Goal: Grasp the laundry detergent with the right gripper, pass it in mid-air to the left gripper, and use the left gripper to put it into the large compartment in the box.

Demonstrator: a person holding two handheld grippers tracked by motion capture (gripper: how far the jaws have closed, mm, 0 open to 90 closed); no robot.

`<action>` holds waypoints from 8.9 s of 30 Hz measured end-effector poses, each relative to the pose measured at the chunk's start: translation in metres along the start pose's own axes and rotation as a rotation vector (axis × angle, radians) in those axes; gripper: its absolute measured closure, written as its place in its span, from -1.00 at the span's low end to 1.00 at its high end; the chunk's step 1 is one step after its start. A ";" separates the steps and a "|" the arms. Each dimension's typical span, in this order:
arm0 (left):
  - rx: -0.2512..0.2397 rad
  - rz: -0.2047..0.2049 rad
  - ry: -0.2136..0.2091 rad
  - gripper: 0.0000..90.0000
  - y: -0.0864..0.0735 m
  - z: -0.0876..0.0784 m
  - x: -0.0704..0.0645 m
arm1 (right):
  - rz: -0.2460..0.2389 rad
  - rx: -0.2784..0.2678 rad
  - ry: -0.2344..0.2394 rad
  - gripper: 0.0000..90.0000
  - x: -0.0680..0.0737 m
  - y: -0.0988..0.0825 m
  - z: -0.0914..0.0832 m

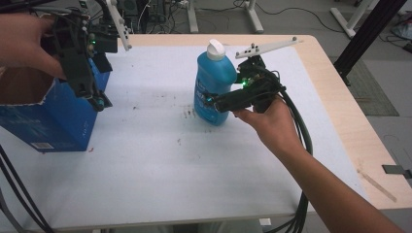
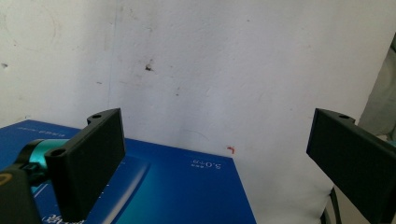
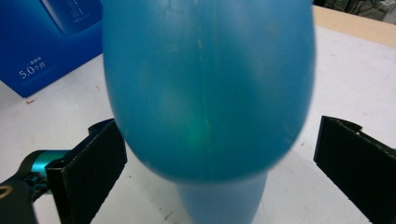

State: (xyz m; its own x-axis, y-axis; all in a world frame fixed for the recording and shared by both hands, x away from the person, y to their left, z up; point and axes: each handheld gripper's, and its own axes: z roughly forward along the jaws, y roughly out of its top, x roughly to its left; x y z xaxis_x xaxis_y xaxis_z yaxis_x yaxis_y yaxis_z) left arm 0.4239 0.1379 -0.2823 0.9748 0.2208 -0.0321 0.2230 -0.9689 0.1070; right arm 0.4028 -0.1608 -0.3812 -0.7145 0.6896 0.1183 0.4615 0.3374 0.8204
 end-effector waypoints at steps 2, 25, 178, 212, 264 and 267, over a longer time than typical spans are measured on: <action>-0.002 -0.002 0.001 -0.90 0.000 0.000 0.000 | 0.005 -0.001 -0.001 -0.96 0.001 -0.001 0.003; -0.002 -0.008 -0.006 -0.90 -0.004 0.000 0.001 | -0.025 -0.080 0.012 -0.59 0.002 -0.008 0.017; -0.065 0.179 -0.063 -0.74 0.084 -0.042 -0.070 | -0.505 0.079 0.677 -0.02 0.079 0.056 0.006; -0.083 0.209 -0.093 -0.31 0.083 -0.043 -0.071 | -0.511 0.061 0.691 -0.01 0.082 0.059 0.004; -0.053 -0.141 0.057 -0.17 0.052 -0.128 -0.029 | -0.420 0.544 0.303 -0.77 0.008 0.055 -0.080; -0.071 -0.179 0.066 -0.17 0.047 -0.143 -0.028 | -0.404 0.591 0.265 -0.99 -0.004 0.051 -0.090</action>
State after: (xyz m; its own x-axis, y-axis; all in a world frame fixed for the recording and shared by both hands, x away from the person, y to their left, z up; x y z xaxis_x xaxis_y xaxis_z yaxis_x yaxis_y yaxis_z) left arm 0.4082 0.1025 -0.1343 0.9174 0.3979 0.0084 0.3904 -0.9038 0.1751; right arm 0.3819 -0.2038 -0.2892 -0.9555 0.2880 0.0640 0.2889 0.8689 0.4019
